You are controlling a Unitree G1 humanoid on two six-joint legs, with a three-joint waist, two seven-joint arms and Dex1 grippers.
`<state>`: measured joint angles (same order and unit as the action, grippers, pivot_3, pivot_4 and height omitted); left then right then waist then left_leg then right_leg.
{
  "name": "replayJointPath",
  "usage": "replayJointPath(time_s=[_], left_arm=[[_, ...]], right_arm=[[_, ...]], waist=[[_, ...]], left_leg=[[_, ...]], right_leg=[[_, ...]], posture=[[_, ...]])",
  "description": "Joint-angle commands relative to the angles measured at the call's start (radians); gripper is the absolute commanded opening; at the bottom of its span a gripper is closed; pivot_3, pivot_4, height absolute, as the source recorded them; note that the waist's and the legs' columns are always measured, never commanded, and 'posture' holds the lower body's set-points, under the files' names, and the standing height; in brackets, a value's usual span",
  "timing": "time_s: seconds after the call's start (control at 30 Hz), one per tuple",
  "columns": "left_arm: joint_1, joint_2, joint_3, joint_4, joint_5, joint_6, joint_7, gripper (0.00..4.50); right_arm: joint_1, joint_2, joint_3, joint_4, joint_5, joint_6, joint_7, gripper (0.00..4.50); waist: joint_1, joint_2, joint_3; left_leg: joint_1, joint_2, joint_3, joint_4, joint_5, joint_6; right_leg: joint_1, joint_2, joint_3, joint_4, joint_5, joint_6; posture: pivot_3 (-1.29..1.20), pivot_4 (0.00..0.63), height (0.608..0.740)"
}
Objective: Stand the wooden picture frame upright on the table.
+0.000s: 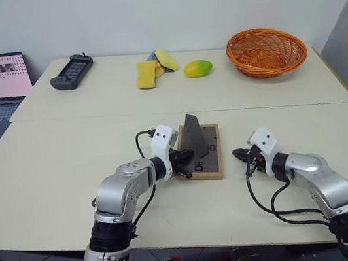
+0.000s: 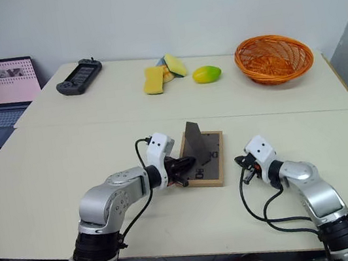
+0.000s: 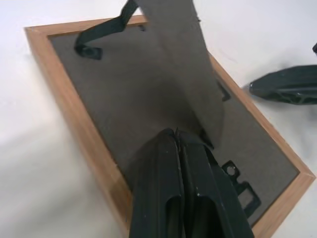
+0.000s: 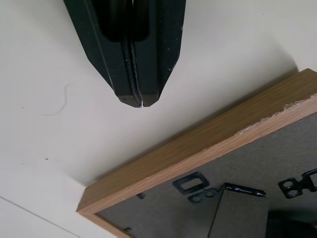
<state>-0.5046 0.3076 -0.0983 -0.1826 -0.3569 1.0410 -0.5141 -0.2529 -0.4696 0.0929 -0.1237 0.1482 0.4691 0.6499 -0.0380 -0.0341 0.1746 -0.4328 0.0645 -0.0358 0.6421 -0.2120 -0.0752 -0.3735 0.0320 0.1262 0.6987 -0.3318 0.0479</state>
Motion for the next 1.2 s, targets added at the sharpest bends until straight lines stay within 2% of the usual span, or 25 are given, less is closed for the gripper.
replayJointPath(time_s=[0.03,0.17,0.3,0.57,0.87,1.2], left_arm=[[-0.024,0.030,0.066,-0.011,0.008,-0.024,0.034,0.06],[-0.020,0.070,0.143,-0.050,0.015,0.019,0.095,0.06],[0.034,0.098,0.129,-0.106,0.014,0.064,0.120,0.06],[0.064,0.008,0.058,-0.070,0.014,0.131,0.169,0.06],[-0.023,-0.085,-0.045,0.059,0.026,0.037,0.131,0.06],[-0.026,-0.066,-0.055,0.068,0.031,0.017,0.096,0.06]], right_arm=[[0.009,-0.013,-0.033,-0.040,0.020,0.000,0.001,0.02],[0.022,-0.009,-0.032,-0.044,0.017,-0.005,-0.001,0.02],[0.017,0.005,-0.021,-0.045,0.016,0.000,-0.005,0.02],[-0.012,0.008,-0.030,-0.043,0.023,0.011,0.003,0.02],[-0.006,0.004,-0.035,-0.065,0.031,0.031,-0.008,0.02],[0.039,-0.008,-0.033,-0.042,0.012,0.014,-0.022,0.02]], waist=[[-0.001,0.000,0.000],[-0.001,0.000,0.000],[0.000,0.000,0.000],[0.005,0.001,0.000],[0.012,0.001,0.000],[0.009,0.002,0.000]], left_leg=[[0.000,0.000,0.000,0.000,0.000,0.000],[0.000,0.000,-0.001,0.000,0.000,0.000],[0.000,0.000,-0.001,0.000,0.000,0.000],[0.000,0.000,-0.001,0.000,0.000,0.000],[0.000,-0.003,-0.002,0.000,0.000,0.000],[0.000,-0.003,-0.003,0.000,0.000,0.000]], right_leg=[[0.000,0.000,0.000,0.000,0.000,0.000],[0.000,0.000,0.000,0.000,0.000,0.000],[0.000,0.000,0.000,-0.001,0.000,0.000],[0.001,0.000,-0.001,-0.001,0.000,0.000],[0.003,-0.002,-0.001,-0.002,0.000,0.000],[0.003,-0.002,-0.002,-0.002,0.000,0.000]], posture=[[0.00,0.150,0.740],[0.00,0.150,0.740],[0.00,0.150,0.740],[0.00,0.150,0.740],[0.00,0.150,0.740],[0.00,0.150,0.740]])
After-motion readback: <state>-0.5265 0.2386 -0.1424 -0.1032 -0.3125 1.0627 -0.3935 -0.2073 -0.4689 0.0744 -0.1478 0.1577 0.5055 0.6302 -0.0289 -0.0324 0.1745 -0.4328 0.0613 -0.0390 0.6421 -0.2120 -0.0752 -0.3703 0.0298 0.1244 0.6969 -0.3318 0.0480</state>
